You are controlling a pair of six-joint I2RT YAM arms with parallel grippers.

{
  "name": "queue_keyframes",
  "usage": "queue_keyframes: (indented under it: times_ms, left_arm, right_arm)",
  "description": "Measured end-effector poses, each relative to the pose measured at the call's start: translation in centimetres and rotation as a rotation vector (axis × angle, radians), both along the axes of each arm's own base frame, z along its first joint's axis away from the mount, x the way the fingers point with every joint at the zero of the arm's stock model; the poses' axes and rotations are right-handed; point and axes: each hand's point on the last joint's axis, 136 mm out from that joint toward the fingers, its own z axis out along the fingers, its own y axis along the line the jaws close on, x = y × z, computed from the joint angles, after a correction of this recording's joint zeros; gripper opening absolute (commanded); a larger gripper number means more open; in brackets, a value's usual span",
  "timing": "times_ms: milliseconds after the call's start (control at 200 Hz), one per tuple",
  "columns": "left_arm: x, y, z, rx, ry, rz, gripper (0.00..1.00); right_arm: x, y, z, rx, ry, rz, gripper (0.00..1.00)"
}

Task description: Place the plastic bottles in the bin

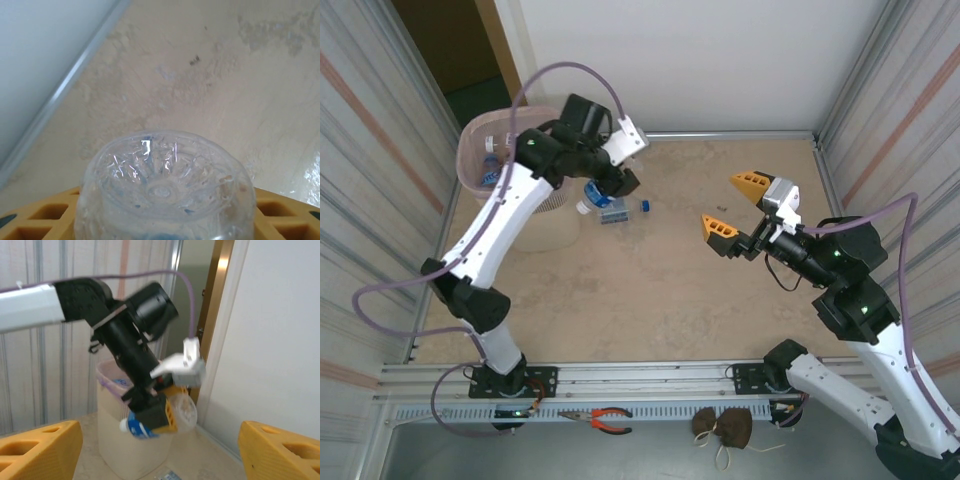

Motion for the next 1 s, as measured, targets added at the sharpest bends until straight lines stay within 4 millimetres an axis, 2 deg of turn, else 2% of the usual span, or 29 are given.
queue_keyframes:
  times_ms: [105,251,381,506,596,711,857,1002]
  left_arm:
    - [-0.1,2.5,3.8,-0.063,-0.062,0.034,0.56]
    - [-0.1,7.8,8.3,-0.16,-0.138,0.131,0.54]
    - [0.7,13.1,11.2,-0.253,-0.191,0.265,0.52]
    - [1.9,17.4,12.6,-0.335,-0.217,0.379,0.51]
    - [2.9,20.1,12.2,-0.374,-0.202,0.452,0.5]
    - [4.7,23.1,10.3,-0.414,-0.152,0.543,0.49]
    - [7.2,25.8,6.3,-0.457,-0.055,0.63,0.49]
    - [9.3,27.2,2.0,-0.468,0.04,0.683,0.49]
  right_arm:
    - [0.0,0.0,0.0,0.002,-0.001,0.0,0.8]
    - [0.0,0.1,-0.1,0.002,0.002,0.003,0.8]
    - [0.1,0.1,0.0,0.006,0.002,0.005,0.8]
    - [0.2,0.2,-0.3,0.005,0.005,0.006,0.8]
    - [0.2,0.3,-0.4,0.005,0.012,0.01,0.8]
    - [0.3,0.5,-0.4,0.01,0.016,0.02,0.8]
    - [0.3,0.7,-0.4,0.011,0.015,0.026,0.8]
    - [0.3,0.7,-0.3,0.013,0.014,0.026,0.8]
